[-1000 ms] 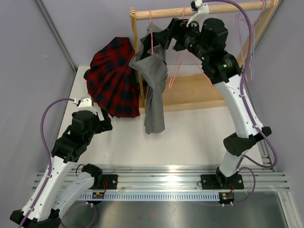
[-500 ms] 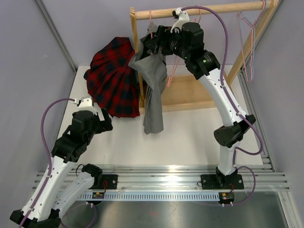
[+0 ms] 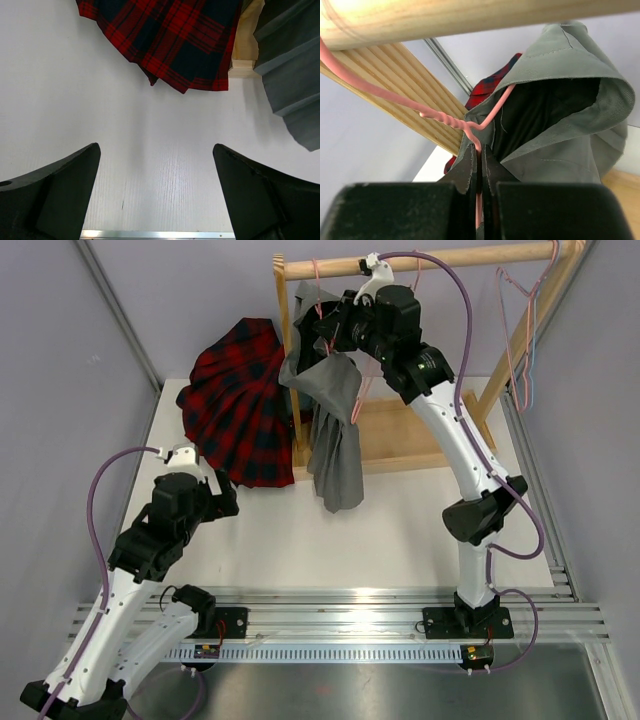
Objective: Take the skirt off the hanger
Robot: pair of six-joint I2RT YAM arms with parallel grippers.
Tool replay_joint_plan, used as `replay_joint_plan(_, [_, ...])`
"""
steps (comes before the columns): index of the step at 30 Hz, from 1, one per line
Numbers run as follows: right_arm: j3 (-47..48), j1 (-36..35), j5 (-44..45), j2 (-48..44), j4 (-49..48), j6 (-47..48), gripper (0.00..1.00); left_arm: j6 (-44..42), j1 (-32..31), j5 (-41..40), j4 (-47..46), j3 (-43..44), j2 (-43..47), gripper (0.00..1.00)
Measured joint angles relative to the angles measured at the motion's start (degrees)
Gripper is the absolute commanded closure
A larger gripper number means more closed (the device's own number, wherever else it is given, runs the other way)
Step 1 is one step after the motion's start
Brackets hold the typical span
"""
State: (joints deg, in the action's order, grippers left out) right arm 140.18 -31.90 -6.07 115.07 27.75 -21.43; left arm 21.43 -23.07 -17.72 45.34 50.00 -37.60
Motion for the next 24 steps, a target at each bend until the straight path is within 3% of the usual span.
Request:
replay_joint_plan(10, [3.63, -0.04, 0.63, 0.92, 0.44, -0.02, 1.00, -0.04, -1.29, 0.22, 0.00, 0.00, 0.00, 0.01])
replay_joint_plan(15, [-7.56, -0.11, 1.09, -6.45, -4.48, -0.07, 1.00, -1.18, -2.58, 1.66, -0.24, 0.66, -0.83, 0.01])
replay_joint_plan(19, [-15.02, -0.37, 1.97, -12.96, -6.93, -0.76, 1.00, -1.68, -8.66, 1.53, -0.04, 8.28, -6.54, 0.01])
replay_joint_plan(24, [-17.09, -0.98, 2.58, -17.27, -8.31, -1.66, 1.00, -2.38, -21.38, 1.27, -3.56, 22.03, -15.87, 0.01])
